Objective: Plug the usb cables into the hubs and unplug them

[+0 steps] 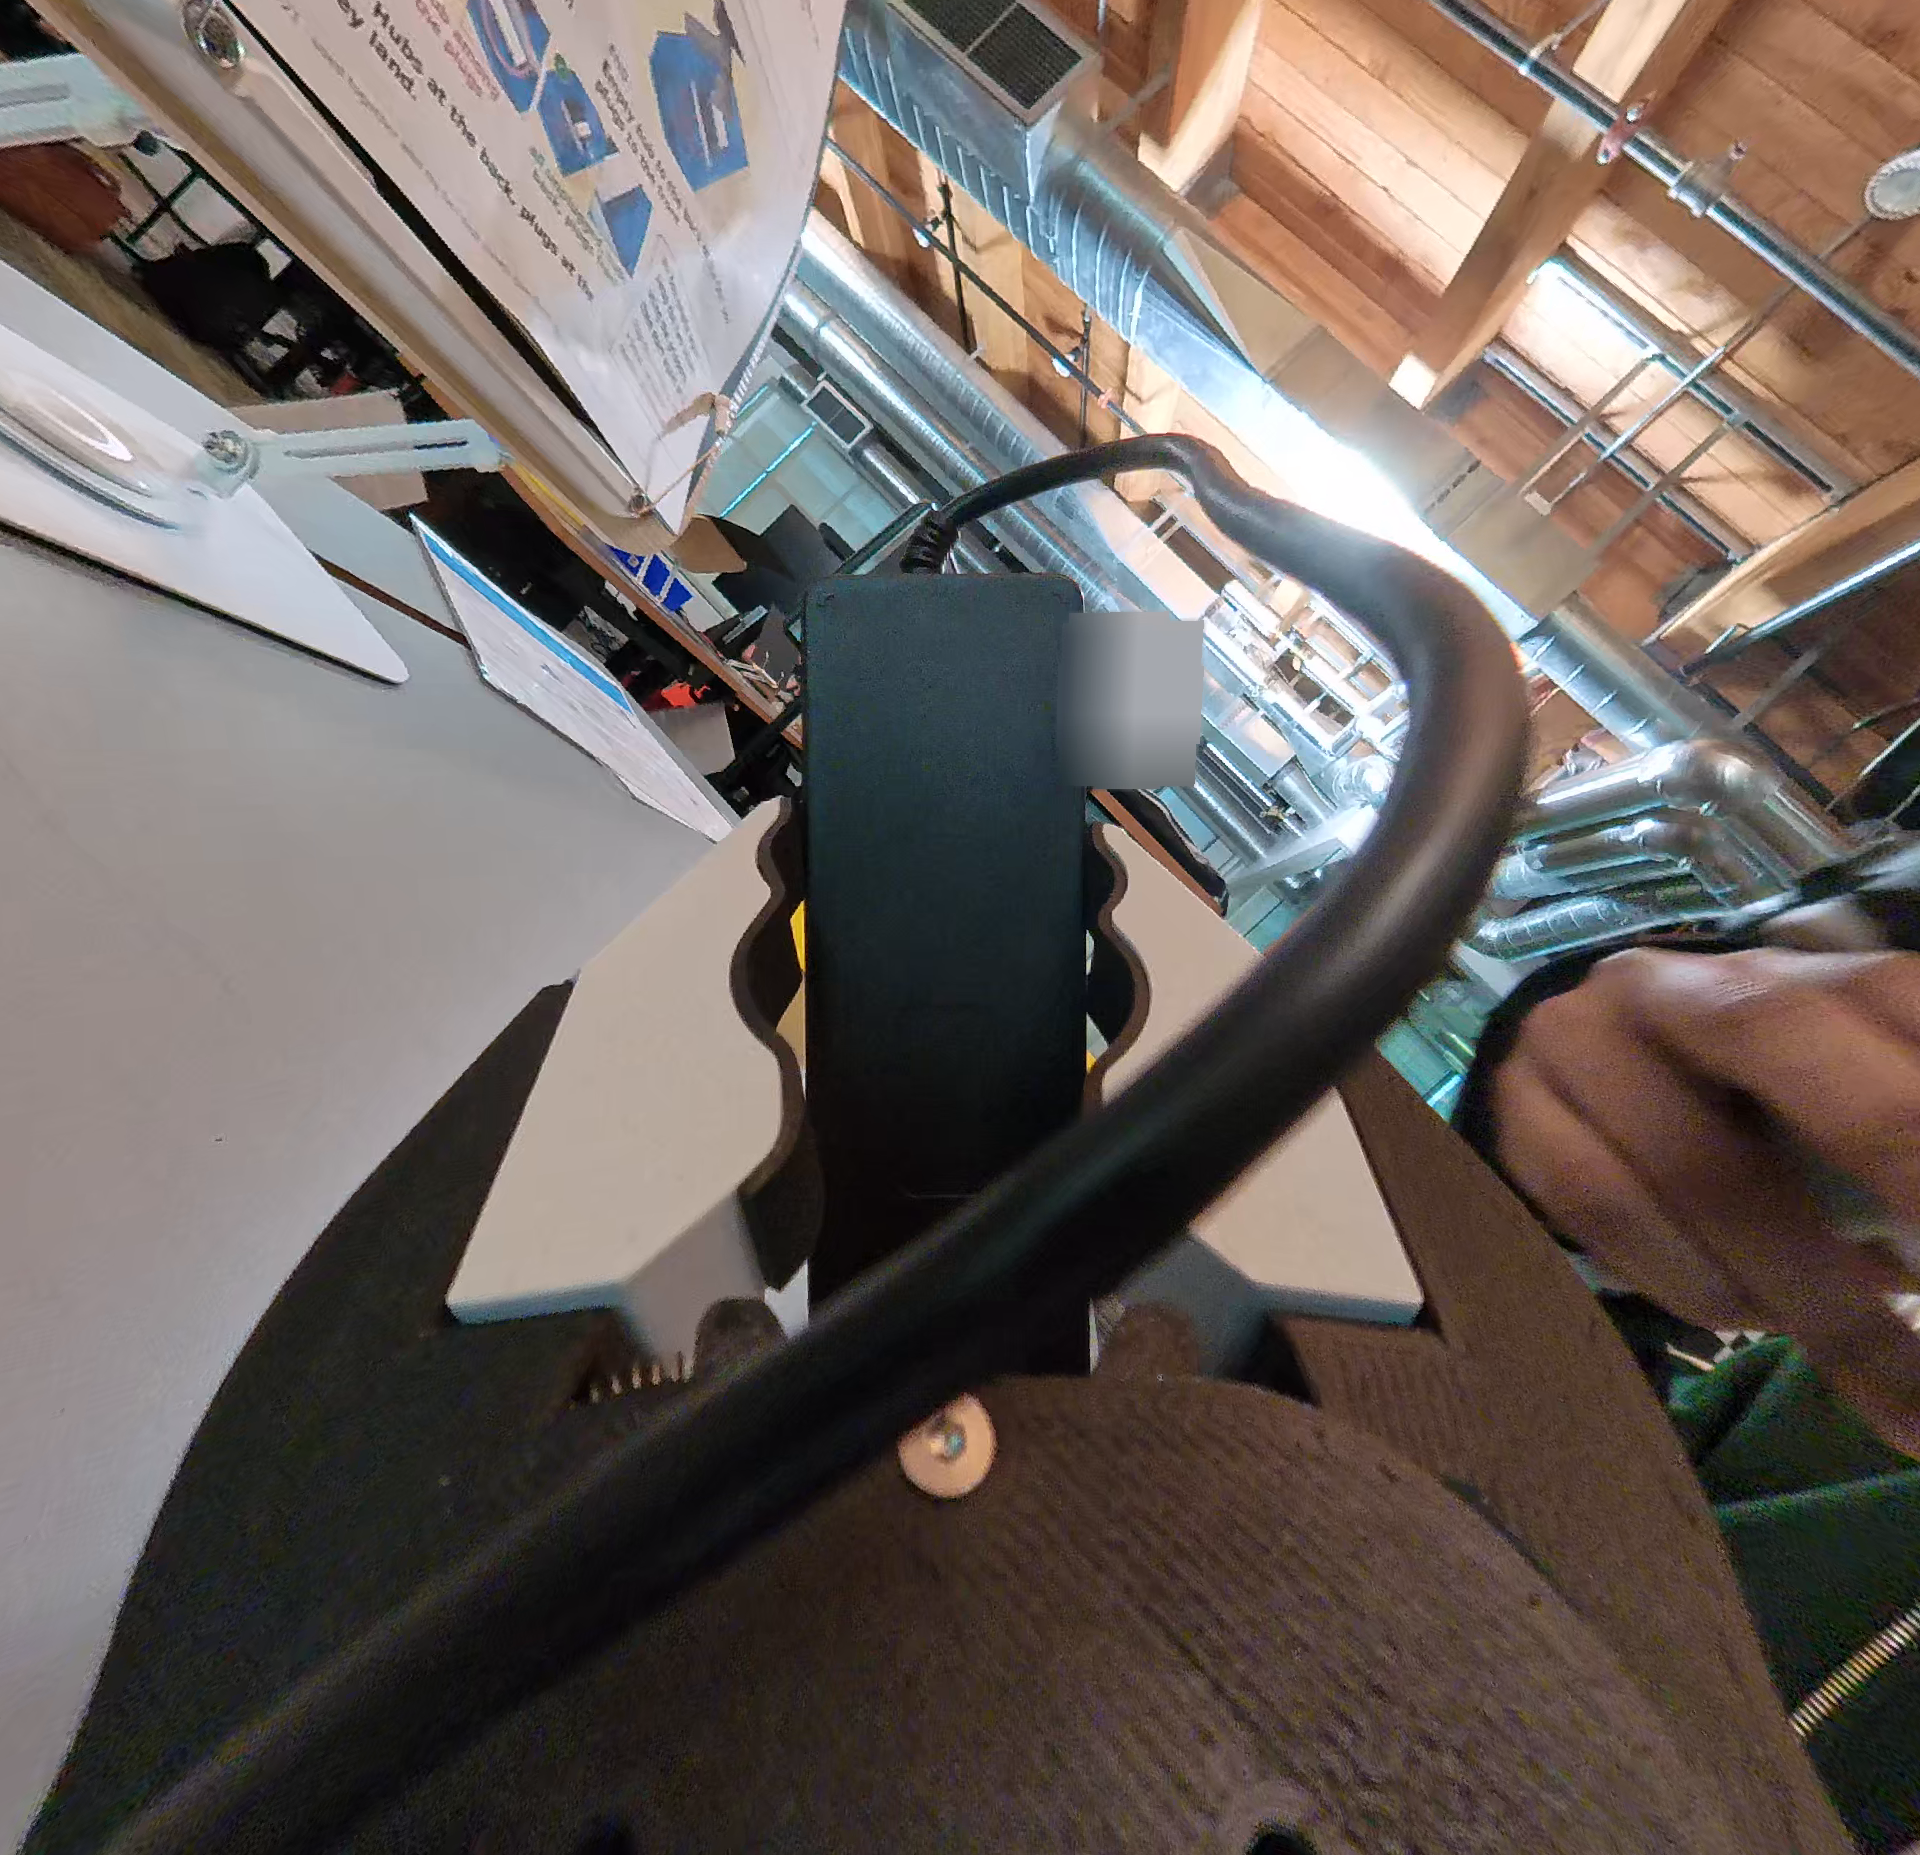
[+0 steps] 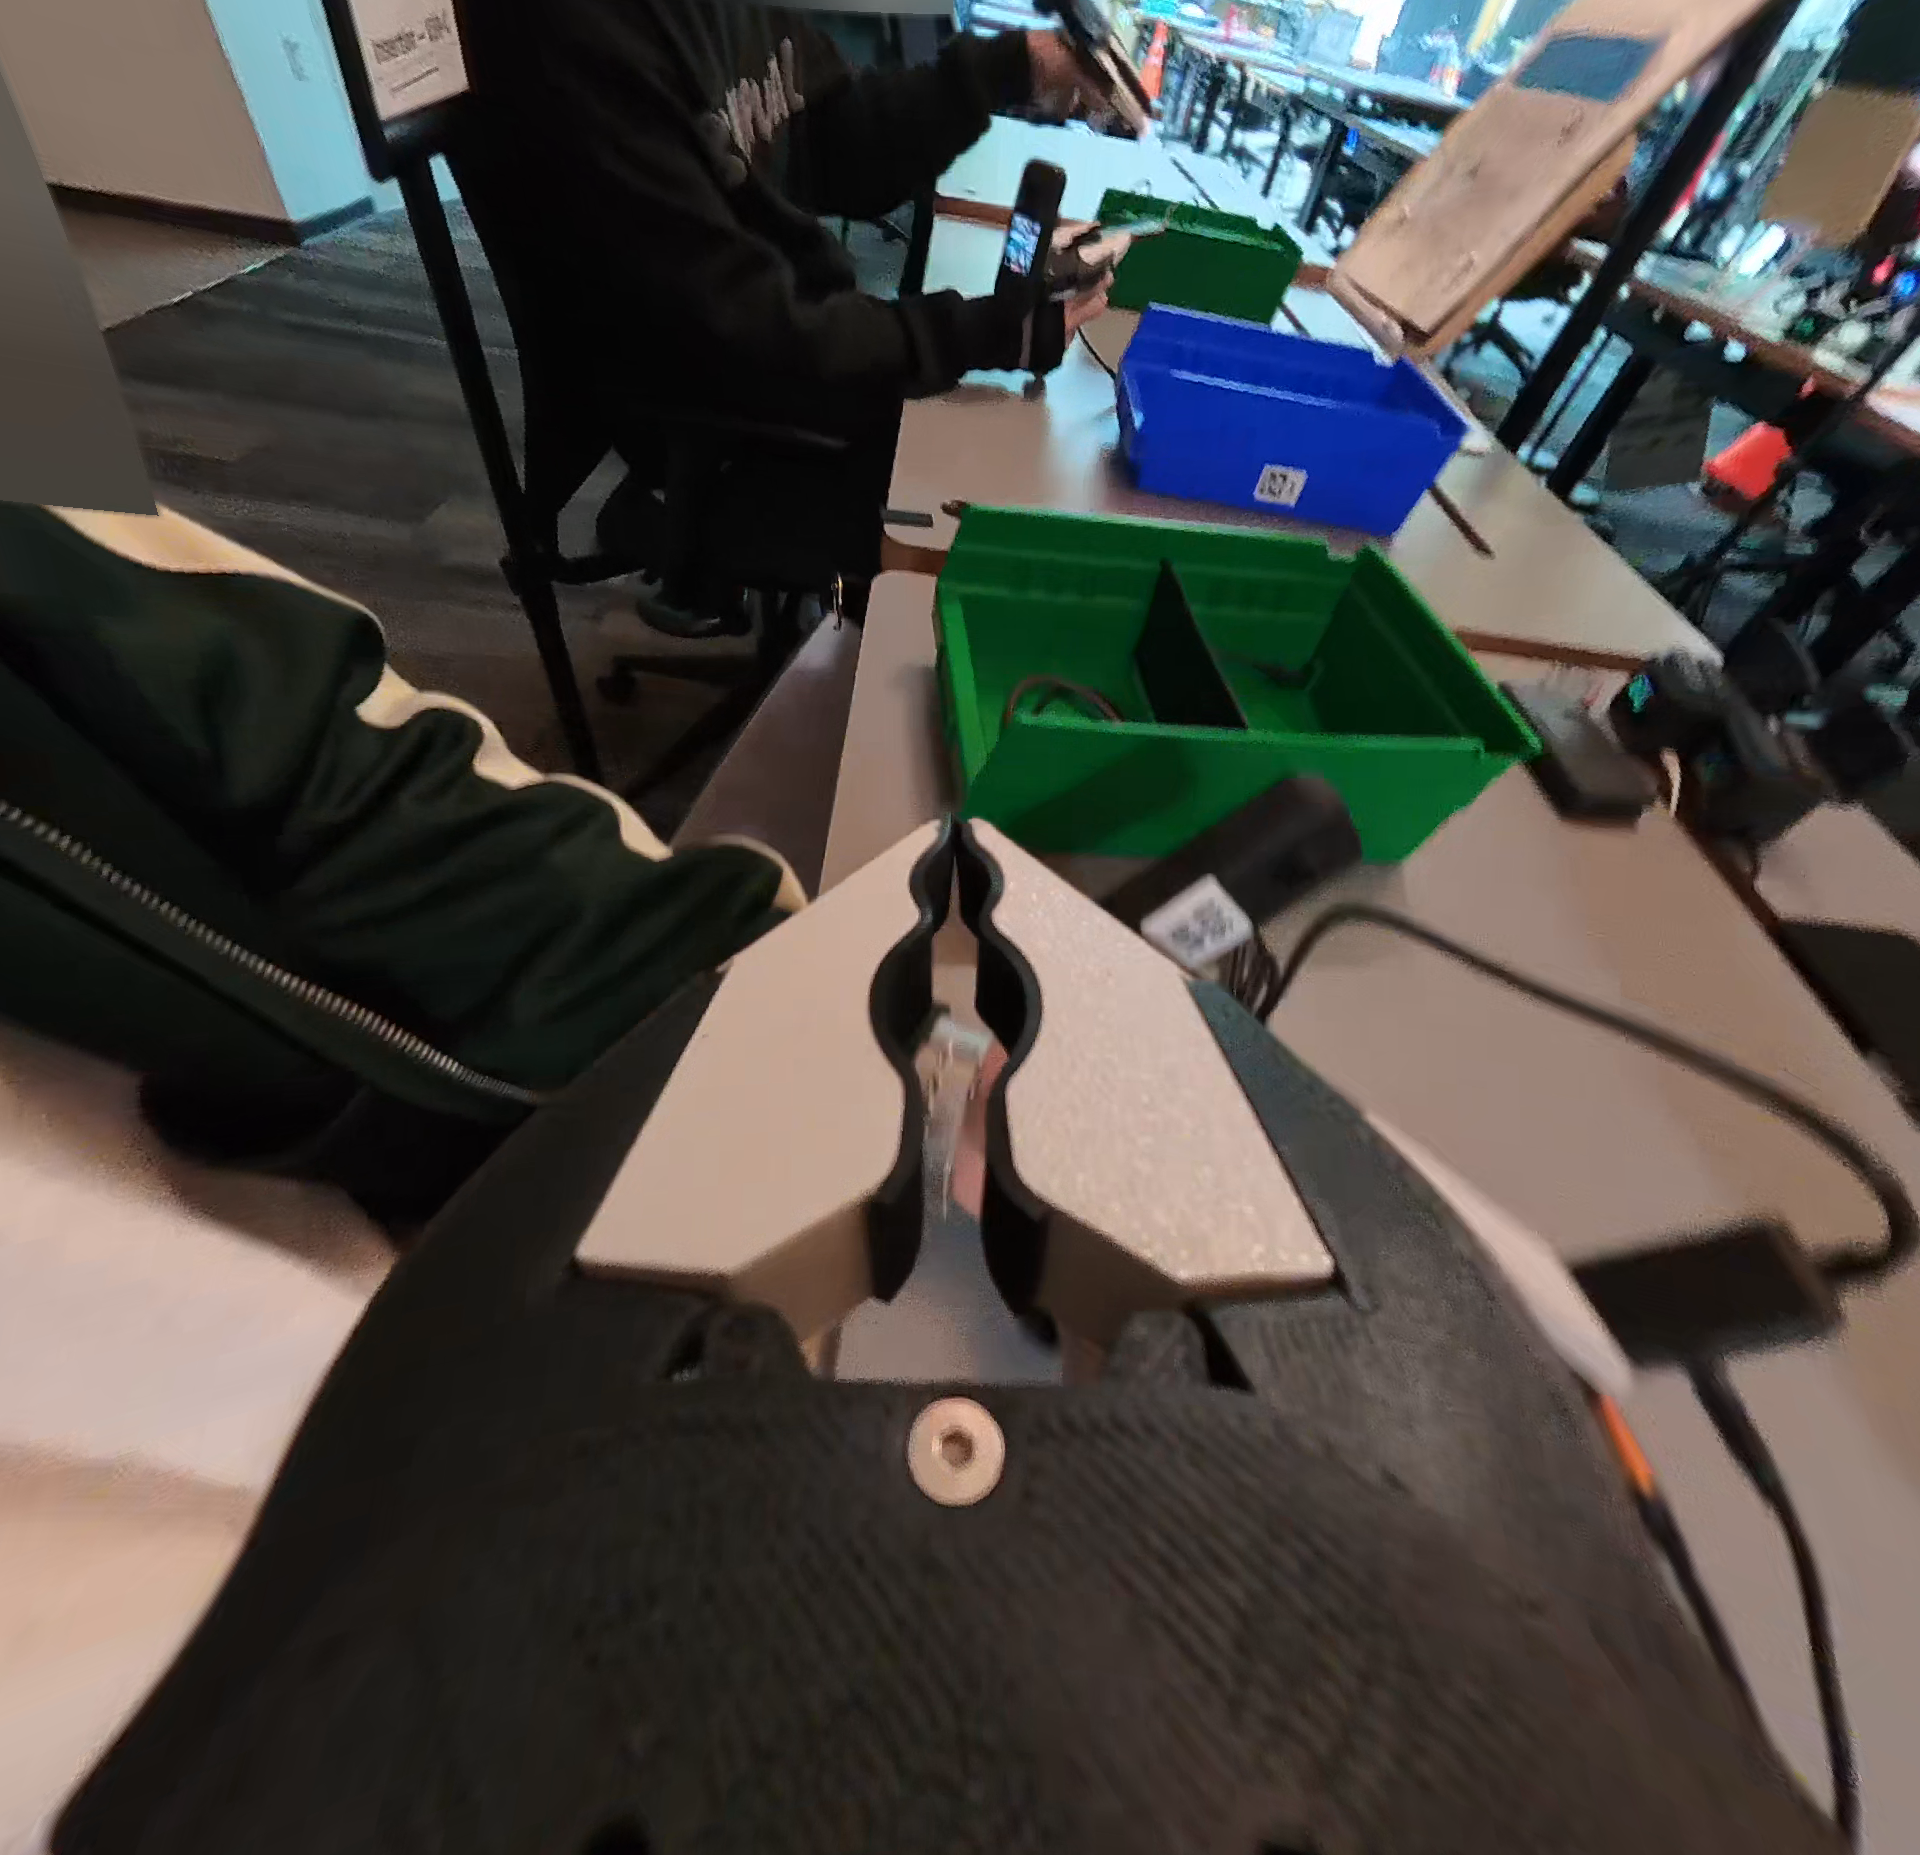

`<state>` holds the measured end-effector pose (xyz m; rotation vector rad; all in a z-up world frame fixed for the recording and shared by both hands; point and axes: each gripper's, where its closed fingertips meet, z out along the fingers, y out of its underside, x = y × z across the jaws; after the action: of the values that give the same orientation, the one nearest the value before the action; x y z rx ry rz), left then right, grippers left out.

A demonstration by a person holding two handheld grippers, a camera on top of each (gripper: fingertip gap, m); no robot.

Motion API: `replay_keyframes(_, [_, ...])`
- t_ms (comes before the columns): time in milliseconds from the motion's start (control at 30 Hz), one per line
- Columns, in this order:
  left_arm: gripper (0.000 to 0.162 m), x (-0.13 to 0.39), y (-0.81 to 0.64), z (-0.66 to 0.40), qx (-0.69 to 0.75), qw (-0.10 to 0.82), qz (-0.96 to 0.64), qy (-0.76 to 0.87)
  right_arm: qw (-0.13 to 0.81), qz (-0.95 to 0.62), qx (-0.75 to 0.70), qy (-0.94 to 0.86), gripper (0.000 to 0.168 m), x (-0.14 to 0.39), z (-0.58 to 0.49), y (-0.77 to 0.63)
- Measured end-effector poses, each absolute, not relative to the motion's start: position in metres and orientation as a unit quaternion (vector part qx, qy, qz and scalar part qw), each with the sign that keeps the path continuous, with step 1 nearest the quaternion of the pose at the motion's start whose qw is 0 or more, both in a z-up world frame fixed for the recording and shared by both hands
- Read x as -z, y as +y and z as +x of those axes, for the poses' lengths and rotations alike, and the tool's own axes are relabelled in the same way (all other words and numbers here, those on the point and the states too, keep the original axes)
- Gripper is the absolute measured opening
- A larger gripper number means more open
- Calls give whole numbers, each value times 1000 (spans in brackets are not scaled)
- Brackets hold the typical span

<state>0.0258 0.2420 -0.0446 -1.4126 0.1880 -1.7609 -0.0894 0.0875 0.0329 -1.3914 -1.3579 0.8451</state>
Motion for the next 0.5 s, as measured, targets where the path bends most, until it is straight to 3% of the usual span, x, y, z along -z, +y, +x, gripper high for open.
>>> replay_keyframes(167, [53, 47, 247, 32, 704, 419, -570, 63, 433, -563, -335, -619, 4, -33, -167, 114])
replay_keyframes(333, [51, 54, 245, 38, 681, 422, -594, 70, 391, -570, -230, -685, 19, -8, -250, 173])
replay_keyframes(500, [53, 49, 239, 40, 687, 421, -587, 82, 314, -533, -148, -772, 20, 38, -326, 185])
